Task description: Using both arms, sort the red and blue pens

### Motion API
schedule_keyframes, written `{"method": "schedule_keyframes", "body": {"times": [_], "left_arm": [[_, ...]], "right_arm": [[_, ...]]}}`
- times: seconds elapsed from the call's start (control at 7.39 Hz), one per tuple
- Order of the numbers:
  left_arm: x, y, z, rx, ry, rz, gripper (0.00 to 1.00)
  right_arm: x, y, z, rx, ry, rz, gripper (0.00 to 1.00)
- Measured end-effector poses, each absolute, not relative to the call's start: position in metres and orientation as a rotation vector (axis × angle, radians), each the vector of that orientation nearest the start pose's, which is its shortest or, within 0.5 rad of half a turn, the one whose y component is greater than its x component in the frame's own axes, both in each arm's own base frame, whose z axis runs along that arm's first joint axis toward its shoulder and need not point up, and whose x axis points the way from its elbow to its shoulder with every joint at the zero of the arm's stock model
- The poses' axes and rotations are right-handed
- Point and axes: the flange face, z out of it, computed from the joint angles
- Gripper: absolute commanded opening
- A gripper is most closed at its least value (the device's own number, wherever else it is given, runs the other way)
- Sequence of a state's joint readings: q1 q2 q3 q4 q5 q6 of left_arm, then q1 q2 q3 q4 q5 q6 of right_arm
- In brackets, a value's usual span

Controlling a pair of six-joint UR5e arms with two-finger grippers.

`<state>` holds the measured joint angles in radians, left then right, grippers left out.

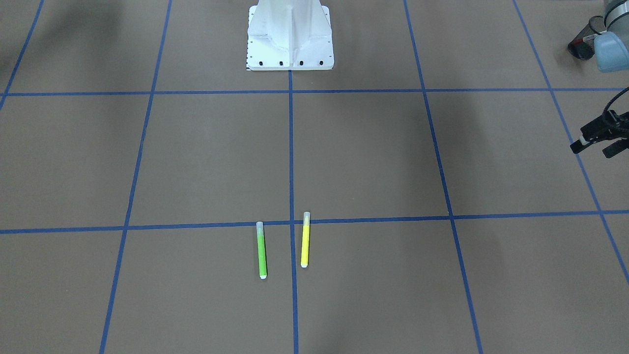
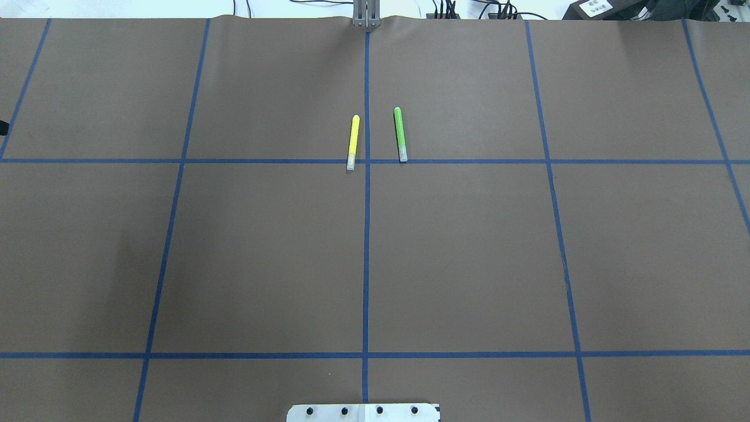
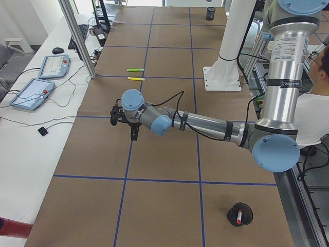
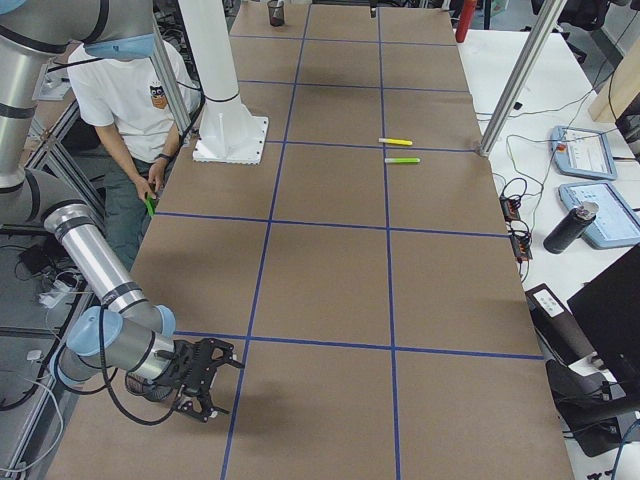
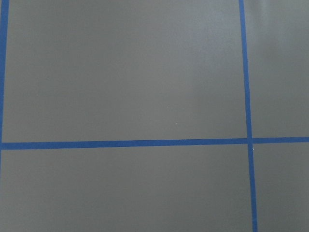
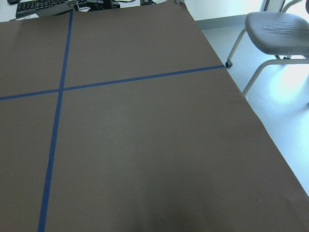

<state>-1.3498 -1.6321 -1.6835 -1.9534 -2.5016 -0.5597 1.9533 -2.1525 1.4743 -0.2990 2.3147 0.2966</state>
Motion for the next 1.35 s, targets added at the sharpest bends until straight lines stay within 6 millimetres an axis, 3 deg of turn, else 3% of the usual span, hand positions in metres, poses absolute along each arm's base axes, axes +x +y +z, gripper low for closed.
{"method": "schedule_keyframes", "body": {"times": [0.27,0.54,0.81,0.95,1.08,1.35], "left_arm": [[0.063,-0.526,0.52,0.13,1.026,-0.049,0.98],[0.061,-0.523,0.525,0.131,1.019,-0.048,0.99],[0.058,-0.524,0.529,0.155,0.993,-0.034,0.99],[0.055,-0.525,0.531,0.179,0.97,-0.011,0.99],[0.052,-0.527,0.536,0.206,0.929,0.017,0.99],[0.046,-0.528,0.552,0.215,0.845,0.083,0.99]], "right_arm": [[0.136,-0.264,0.752,0.526,-0.735,0.3,1.0],[0.104,-0.359,0.73,0.418,-0.765,0.186,1.0],[0.06,-0.439,0.689,0.272,-0.786,0.114,1.0],[0.037,-0.463,0.662,0.2,-0.787,0.09,1.0],[0.013,-0.476,0.64,0.129,-0.781,0.063,1.0],[-0.029,-0.478,0.626,0.026,-0.766,-0.004,1.0]]}}
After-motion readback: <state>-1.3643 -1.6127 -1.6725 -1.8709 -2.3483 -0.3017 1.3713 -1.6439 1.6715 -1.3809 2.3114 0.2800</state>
